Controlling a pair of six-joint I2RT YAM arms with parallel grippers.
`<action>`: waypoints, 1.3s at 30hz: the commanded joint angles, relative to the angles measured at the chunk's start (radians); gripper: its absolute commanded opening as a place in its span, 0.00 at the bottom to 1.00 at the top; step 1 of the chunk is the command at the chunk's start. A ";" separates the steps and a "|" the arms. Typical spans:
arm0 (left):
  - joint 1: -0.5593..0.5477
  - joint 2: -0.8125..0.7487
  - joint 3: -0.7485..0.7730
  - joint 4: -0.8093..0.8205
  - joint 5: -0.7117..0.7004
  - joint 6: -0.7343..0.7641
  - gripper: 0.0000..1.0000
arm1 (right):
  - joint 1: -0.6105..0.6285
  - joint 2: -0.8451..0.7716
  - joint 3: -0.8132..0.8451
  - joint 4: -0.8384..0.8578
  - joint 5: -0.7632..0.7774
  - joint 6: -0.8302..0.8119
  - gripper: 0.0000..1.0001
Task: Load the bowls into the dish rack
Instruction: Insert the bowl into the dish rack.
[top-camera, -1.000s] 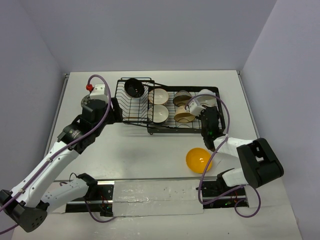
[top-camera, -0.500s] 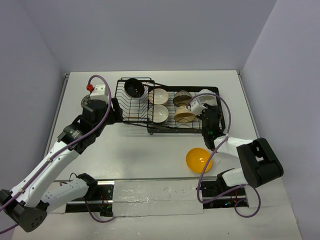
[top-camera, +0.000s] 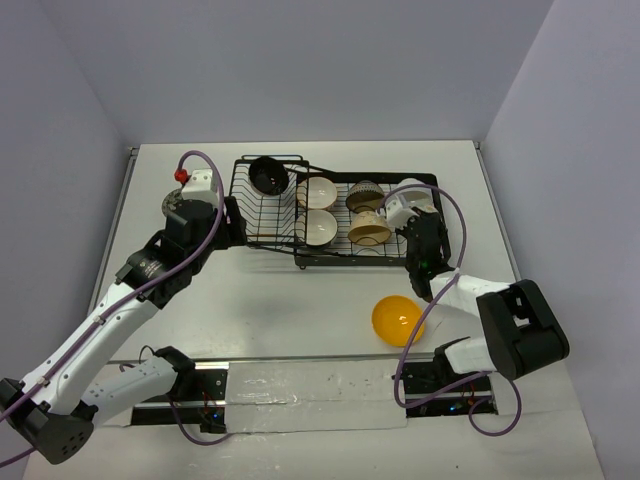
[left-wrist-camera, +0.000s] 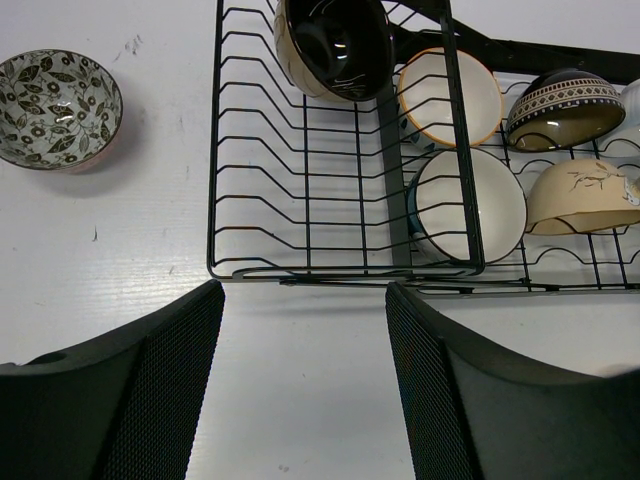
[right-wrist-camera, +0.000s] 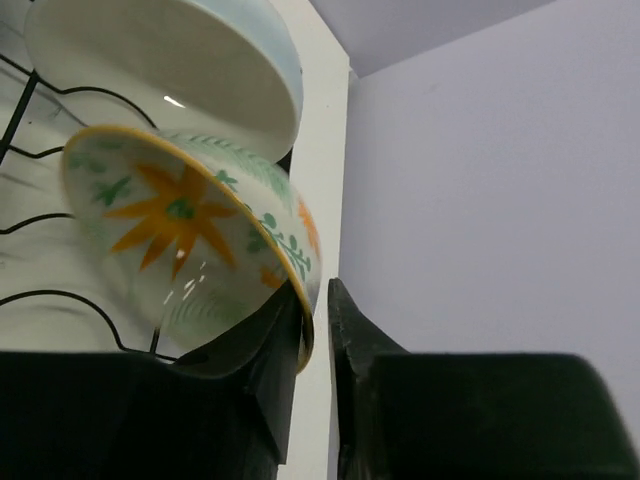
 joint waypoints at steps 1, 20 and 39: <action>-0.006 -0.018 -0.006 0.020 -0.014 0.015 0.71 | -0.006 -0.027 0.022 0.021 0.013 0.024 0.26; -0.009 -0.022 -0.009 0.023 -0.015 0.018 0.72 | -0.009 -0.060 0.030 0.001 0.029 0.093 0.16; 0.003 -0.006 -0.009 0.046 -0.072 0.006 0.72 | 0.196 -0.300 0.620 -1.077 -0.101 0.855 0.40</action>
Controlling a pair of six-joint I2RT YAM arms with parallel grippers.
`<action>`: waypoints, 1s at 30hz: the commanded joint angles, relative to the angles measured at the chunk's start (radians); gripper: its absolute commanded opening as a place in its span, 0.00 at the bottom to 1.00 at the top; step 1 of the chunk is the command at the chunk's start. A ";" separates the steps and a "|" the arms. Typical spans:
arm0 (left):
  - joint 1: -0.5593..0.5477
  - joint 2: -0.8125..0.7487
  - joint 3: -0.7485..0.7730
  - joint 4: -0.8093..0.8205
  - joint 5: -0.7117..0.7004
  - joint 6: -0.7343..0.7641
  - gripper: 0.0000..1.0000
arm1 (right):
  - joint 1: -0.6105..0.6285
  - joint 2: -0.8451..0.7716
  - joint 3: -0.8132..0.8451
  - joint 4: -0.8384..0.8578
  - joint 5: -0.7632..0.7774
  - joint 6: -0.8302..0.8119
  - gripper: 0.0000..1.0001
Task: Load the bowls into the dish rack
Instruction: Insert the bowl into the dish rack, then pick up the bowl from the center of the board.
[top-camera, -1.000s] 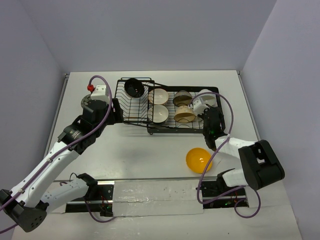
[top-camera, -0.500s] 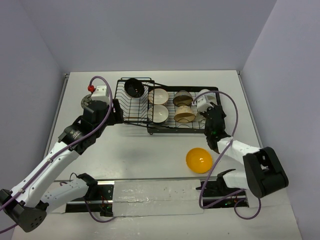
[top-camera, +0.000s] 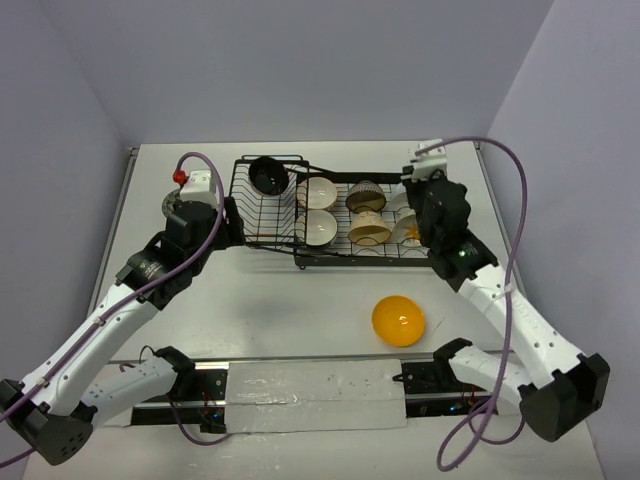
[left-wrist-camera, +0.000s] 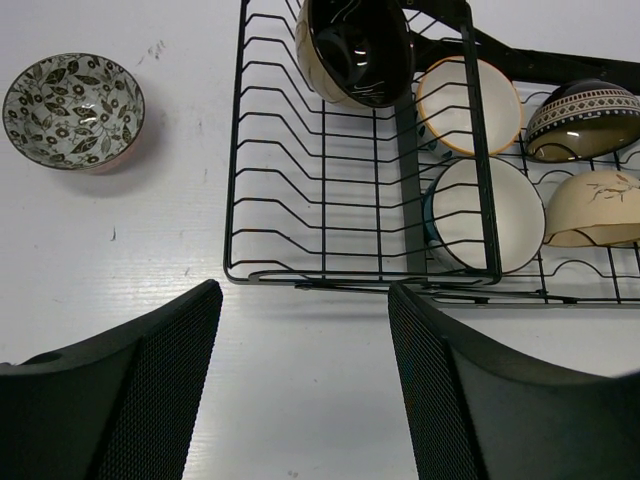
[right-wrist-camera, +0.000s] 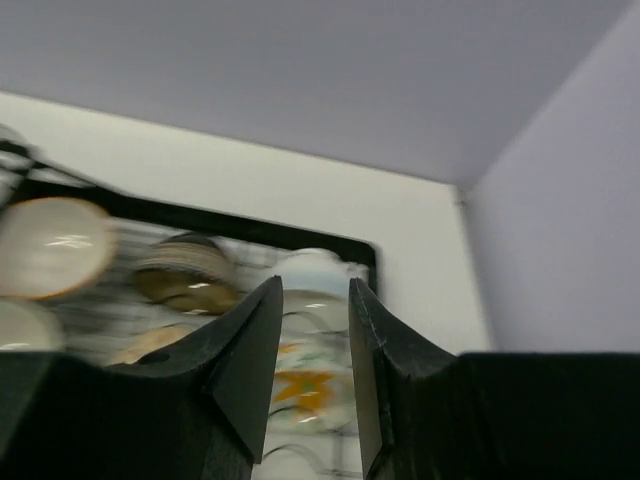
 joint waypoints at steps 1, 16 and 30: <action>0.018 0.003 0.000 0.043 -0.039 -0.005 0.73 | 0.146 0.079 0.238 -0.491 -0.051 0.279 0.40; 0.159 0.064 0.005 0.036 -0.027 -0.042 0.75 | 0.683 0.071 0.033 -0.870 -0.272 0.942 0.41; 0.164 0.076 0.000 0.037 -0.022 -0.035 0.75 | 0.778 -0.053 -0.144 -1.022 -0.135 1.280 0.48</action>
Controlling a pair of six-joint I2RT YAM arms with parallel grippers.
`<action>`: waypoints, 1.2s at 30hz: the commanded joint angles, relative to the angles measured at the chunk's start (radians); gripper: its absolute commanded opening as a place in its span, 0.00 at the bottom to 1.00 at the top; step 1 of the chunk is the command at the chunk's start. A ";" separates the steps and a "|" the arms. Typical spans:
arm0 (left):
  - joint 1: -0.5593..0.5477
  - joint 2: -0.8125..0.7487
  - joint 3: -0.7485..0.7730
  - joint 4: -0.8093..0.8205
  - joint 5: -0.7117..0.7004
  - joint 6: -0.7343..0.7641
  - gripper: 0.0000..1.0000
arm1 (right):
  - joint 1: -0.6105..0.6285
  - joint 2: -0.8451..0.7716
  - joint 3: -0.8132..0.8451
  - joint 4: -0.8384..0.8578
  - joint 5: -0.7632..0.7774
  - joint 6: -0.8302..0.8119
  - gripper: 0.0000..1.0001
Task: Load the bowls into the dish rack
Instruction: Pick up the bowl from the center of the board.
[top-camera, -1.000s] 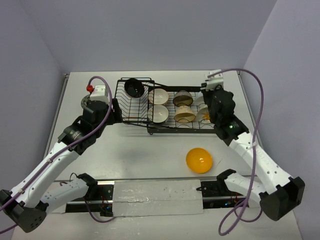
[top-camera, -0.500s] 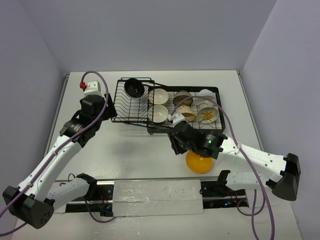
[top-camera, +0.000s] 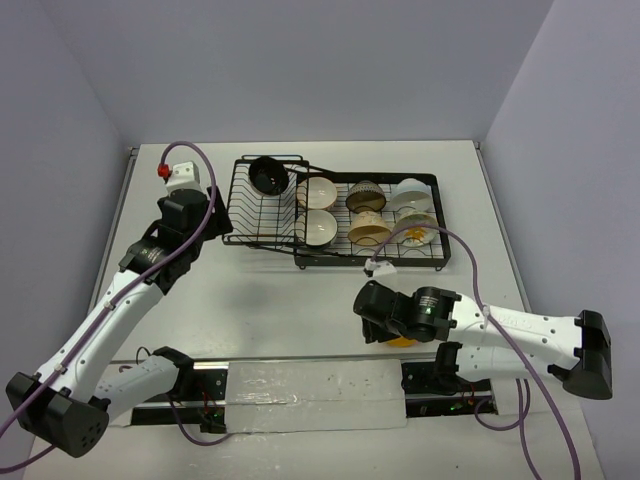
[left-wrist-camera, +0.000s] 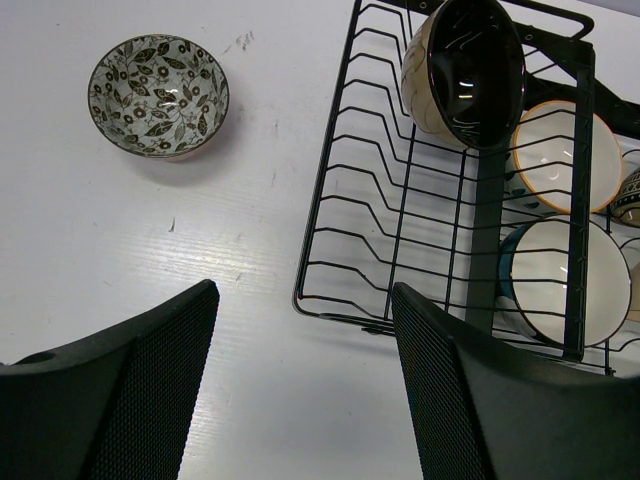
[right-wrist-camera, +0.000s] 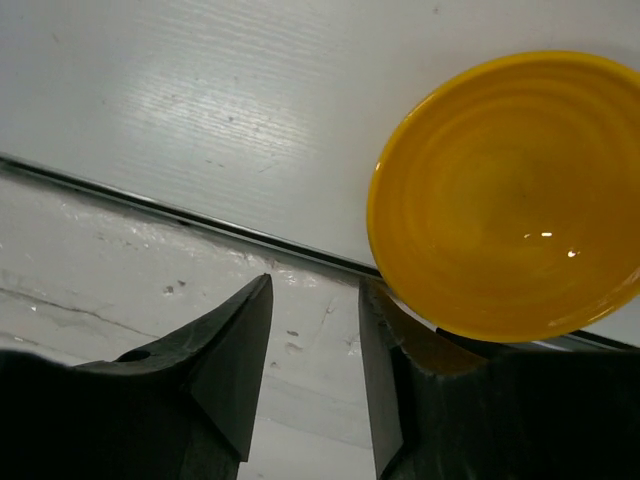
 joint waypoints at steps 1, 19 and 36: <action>0.005 0.008 0.002 0.022 0.000 -0.001 0.75 | 0.009 -0.033 -0.007 -0.049 0.086 0.098 0.49; 0.002 0.011 -0.007 0.028 0.035 0.011 0.75 | -0.029 0.032 -0.119 0.076 0.059 0.084 0.57; -0.037 0.011 -0.010 0.028 0.035 0.023 0.75 | -0.057 0.099 -0.136 0.086 0.077 0.106 0.36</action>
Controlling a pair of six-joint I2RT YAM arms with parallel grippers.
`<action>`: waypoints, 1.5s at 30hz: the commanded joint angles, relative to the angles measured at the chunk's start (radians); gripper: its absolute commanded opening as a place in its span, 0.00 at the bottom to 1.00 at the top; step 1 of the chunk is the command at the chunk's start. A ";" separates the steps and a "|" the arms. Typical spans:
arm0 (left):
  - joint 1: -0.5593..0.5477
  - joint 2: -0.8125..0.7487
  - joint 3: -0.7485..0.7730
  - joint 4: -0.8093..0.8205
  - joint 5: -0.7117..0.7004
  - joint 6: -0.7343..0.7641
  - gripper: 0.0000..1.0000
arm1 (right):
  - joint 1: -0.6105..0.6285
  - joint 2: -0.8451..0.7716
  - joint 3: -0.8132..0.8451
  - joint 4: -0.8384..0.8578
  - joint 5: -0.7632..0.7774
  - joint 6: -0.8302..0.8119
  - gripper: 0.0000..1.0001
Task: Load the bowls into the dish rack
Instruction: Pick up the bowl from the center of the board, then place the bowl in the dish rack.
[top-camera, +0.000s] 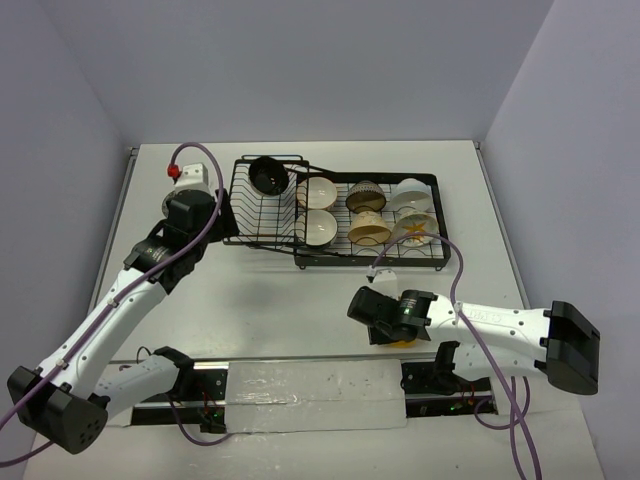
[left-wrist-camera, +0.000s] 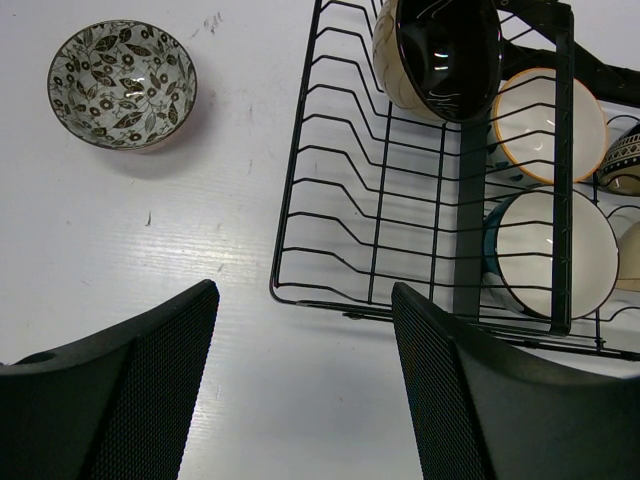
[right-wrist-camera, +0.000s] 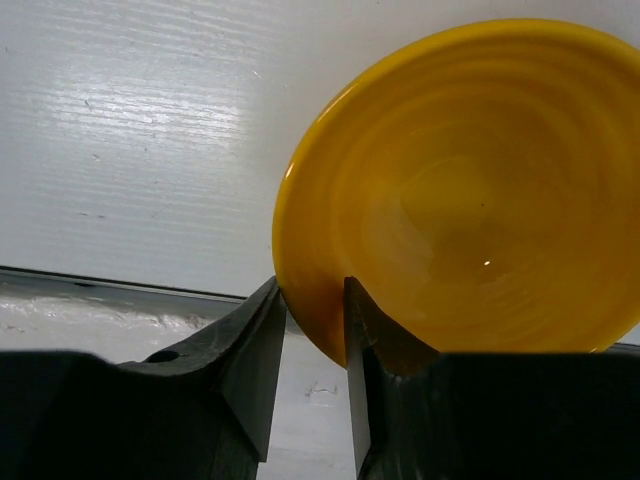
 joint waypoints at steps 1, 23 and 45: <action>-0.008 -0.006 -0.008 0.026 0.002 0.015 0.75 | -0.003 -0.018 0.000 0.003 0.047 0.032 0.34; -0.016 -0.006 -0.008 0.023 -0.005 0.017 0.76 | -0.001 -0.016 0.052 -0.005 0.051 0.019 0.00; -0.017 -0.014 -0.008 0.023 -0.028 0.009 0.75 | 0.007 0.119 0.484 0.167 0.134 -0.205 0.00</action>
